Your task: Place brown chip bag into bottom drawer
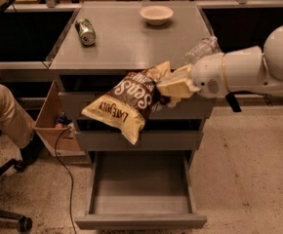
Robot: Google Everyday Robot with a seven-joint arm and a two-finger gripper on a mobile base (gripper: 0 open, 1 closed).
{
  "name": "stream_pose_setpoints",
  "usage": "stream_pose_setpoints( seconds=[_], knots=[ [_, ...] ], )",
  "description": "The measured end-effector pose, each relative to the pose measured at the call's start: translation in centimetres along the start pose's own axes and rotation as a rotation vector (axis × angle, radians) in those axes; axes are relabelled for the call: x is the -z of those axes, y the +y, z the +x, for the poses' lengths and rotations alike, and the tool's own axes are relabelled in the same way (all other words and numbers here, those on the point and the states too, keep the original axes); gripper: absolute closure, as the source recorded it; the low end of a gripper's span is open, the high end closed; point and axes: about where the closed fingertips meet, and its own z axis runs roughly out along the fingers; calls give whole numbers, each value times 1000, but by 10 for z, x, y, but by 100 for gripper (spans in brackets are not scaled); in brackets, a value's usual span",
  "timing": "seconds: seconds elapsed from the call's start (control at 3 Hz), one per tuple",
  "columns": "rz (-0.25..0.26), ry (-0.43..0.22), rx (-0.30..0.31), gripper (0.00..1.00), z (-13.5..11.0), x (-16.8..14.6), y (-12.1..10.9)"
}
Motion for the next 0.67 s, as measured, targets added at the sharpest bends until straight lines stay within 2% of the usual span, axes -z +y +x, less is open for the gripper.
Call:
stream_pose_setpoints(
  seconds=[0.33,0.67],
  knots=[
    [-66,-11,-7,100,45,-26,27],
    [-97,3,-51,100,91,-53,45]
  ],
)
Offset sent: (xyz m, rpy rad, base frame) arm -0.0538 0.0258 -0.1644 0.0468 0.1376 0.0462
